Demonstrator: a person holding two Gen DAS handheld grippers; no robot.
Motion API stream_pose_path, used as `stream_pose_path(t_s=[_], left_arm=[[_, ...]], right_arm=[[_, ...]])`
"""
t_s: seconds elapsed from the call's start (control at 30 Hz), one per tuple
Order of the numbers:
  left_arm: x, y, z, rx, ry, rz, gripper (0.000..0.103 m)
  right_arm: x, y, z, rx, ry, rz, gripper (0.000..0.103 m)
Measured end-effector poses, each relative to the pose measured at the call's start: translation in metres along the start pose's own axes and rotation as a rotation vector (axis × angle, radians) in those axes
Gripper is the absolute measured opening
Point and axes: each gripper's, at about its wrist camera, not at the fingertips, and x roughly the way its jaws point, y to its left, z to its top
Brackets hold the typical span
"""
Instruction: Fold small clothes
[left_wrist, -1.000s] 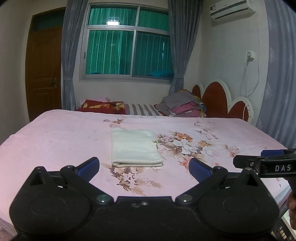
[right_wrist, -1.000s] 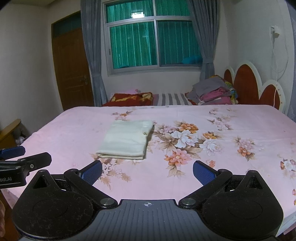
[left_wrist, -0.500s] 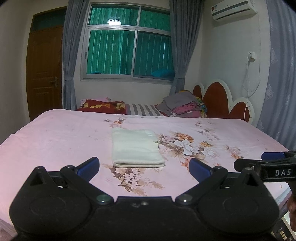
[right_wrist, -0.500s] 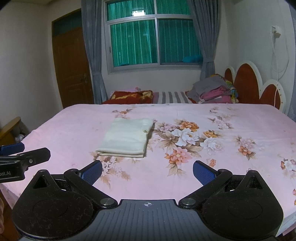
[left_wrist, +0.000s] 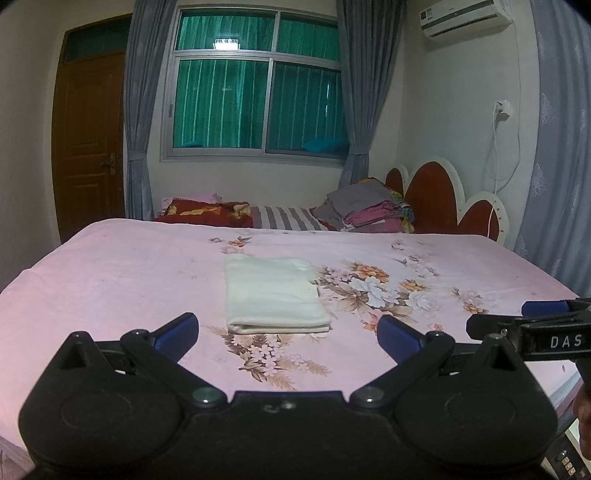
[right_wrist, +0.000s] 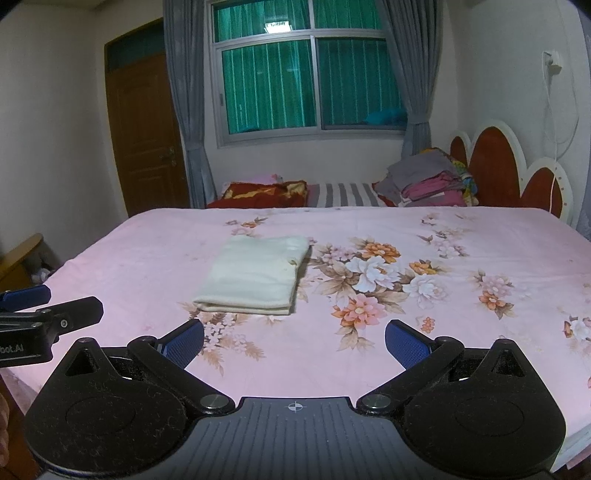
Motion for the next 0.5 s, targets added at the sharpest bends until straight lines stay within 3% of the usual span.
stream_pose_path(t_s=[0.5], left_arm=[[-0.0004, 0.0021, 0.0010, 0.011, -0.004, -0.003, 0.102]], right_arm=[[0.0004, -0.0005, -0.0004, 0.006, -0.002, 0.000, 0.103]])
